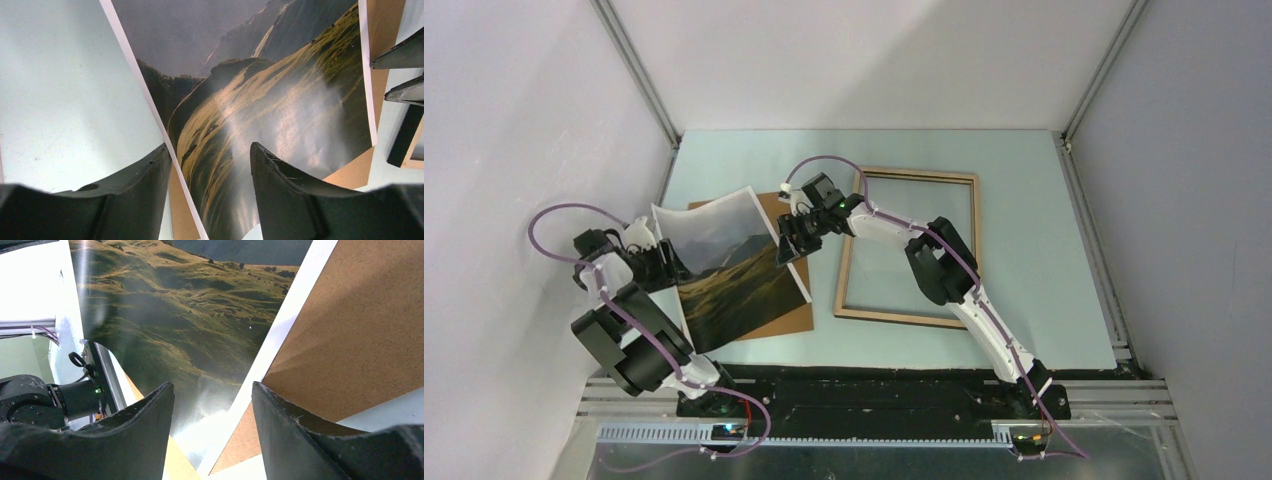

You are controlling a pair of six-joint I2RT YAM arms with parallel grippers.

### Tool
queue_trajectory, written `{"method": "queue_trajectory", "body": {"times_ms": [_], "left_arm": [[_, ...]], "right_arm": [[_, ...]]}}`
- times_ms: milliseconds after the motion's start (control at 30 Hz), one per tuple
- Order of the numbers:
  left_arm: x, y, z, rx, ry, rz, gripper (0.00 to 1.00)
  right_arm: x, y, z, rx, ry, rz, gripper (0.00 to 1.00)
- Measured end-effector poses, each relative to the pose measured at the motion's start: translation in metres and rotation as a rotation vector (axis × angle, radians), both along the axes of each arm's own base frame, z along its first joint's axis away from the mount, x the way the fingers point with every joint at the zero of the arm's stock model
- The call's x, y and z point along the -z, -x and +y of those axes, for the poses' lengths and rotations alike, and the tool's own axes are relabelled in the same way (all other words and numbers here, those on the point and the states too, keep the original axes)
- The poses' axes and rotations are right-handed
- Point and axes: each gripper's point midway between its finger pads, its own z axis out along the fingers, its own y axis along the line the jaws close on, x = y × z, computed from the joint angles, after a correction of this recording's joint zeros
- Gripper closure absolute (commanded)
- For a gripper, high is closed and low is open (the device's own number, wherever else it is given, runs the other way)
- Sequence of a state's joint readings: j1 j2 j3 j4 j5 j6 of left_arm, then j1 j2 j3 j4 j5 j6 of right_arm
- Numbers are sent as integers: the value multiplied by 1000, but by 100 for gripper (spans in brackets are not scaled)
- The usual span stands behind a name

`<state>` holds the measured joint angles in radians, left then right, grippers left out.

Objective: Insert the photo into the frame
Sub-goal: Pick up the photo at the center of the board.

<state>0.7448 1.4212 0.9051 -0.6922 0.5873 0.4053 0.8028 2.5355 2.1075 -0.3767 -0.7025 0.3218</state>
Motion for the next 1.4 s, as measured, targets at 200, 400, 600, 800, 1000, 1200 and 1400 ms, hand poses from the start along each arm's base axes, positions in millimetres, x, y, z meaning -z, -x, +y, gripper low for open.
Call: {"method": "queue_trajectory", "body": {"times_ms": [200,400,600,800,1000,1200,1400], "left_arm": [[5,-1,-3,4,34,7,58],[5,-4,-7,11,63,-3,76],[3,-7,-4,2,63,-4,94],[-1,-9,-1,-19,63,-2,100],[-15,-12,2,-42,37,-27,100],[-47,-17,0,-47,-15,-103,100],[-98,-26,-23,-4,-90,-211,100]], "right_arm": [[0,1,-2,-1,3,0,37],[0,0,-5,0,3,5,37],[0,1,-7,1,5,7,37],[-1,2,-10,4,13,6,34],[-7,1,-20,24,48,-8,24],[-35,-9,-31,61,59,-68,13],[-96,-20,-40,99,-6,-150,14]]}}
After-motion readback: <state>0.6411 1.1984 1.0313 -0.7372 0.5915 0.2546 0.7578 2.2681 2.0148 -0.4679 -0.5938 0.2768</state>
